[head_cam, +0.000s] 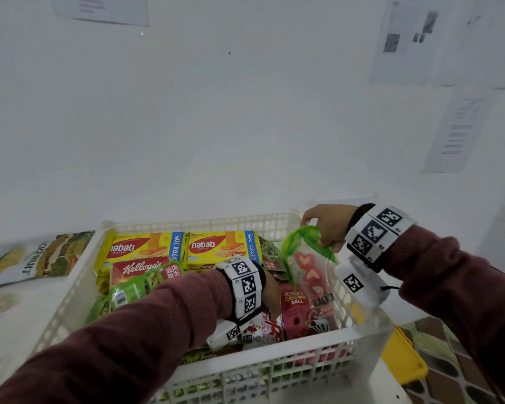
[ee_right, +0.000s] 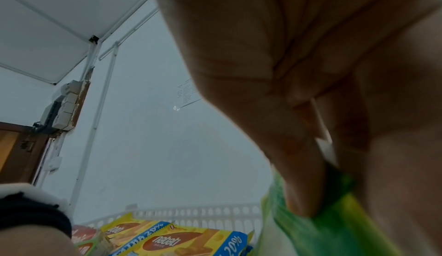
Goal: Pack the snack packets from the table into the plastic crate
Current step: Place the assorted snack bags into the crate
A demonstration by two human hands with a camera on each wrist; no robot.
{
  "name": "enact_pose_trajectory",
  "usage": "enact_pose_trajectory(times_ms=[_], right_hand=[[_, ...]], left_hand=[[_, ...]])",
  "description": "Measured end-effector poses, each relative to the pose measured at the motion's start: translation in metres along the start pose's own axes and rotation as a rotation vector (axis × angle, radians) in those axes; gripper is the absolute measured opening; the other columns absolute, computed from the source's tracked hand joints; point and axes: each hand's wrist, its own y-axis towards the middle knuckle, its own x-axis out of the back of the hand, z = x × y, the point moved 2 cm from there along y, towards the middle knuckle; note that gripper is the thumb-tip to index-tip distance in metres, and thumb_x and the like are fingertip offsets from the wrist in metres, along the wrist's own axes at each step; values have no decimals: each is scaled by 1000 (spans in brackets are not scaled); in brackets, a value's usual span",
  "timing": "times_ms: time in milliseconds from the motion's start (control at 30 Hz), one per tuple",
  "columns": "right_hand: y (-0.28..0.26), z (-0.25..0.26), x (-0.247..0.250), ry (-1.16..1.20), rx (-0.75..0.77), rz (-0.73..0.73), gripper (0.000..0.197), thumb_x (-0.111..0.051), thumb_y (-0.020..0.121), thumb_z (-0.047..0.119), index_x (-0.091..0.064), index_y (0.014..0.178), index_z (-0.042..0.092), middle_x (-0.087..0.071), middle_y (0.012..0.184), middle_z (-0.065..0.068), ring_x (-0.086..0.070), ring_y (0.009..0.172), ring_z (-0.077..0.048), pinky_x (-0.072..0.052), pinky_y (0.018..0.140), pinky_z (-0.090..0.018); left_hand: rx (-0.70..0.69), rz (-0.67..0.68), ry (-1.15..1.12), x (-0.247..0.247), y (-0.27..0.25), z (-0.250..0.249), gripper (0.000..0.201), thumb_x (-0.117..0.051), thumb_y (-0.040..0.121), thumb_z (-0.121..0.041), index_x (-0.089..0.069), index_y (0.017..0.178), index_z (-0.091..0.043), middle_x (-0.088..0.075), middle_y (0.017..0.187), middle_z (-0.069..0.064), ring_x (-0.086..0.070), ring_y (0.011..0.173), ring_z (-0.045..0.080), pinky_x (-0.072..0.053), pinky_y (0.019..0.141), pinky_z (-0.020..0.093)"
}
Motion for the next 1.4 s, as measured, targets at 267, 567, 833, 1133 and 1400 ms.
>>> enact_pose_trajectory(times_ms=[267, 567, 833, 1133, 1400], right_hand=[[0, -4, 3, 65, -9, -13, 49, -59, 84, -4, -48, 128, 16, -53, 76, 0, -52, 32, -6, -52, 54, -26], [-6, -8, 19, 161, -2, -76, 37, -58, 85, -3, -48, 112, 20, -61, 88, -12, -56, 49, -18, -55, 62, -32], [-10, -9, 16, 211, 29, -13, 54, -53, 83, -11, -41, 116, 30, -55, 81, -11, -53, 50, -21, -53, 56, -30], [-10, 1, 14, 292, 122, 90, 54, -55, 83, -10, -48, 112, 35, -51, 71, -8, -57, 52, -18, -56, 61, -30], [2, 1, 2, 131, 45, 157, 52, -62, 80, -9, -44, 109, 29, -51, 75, -6, -57, 66, -21, -56, 67, -34]], left_hand=[[-33, -118, -249, -6, 17, 9, 41, -56, 92, -27, -55, 120, 3, -51, 74, 4, -45, 60, 14, -37, 53, 18], [-7, -390, 78, -12, 6, -4, 43, -58, 88, -37, -57, 116, -4, -59, 95, 11, -48, 80, 20, -41, 69, 29], [-50, -320, -16, 2, -20, 9, 27, -65, 85, -28, -65, 90, -1, -51, 73, 4, -50, 69, 21, -39, 57, 28], [-108, -158, 75, -15, -21, 4, 40, -66, 83, -7, -52, 120, 0, -47, 91, 6, -40, 67, 14, -34, 39, 7], [-183, -312, 31, -19, -14, -1, 35, -70, 79, -6, -60, 111, 3, -62, 104, 13, -46, 85, 15, -32, 44, 7]])
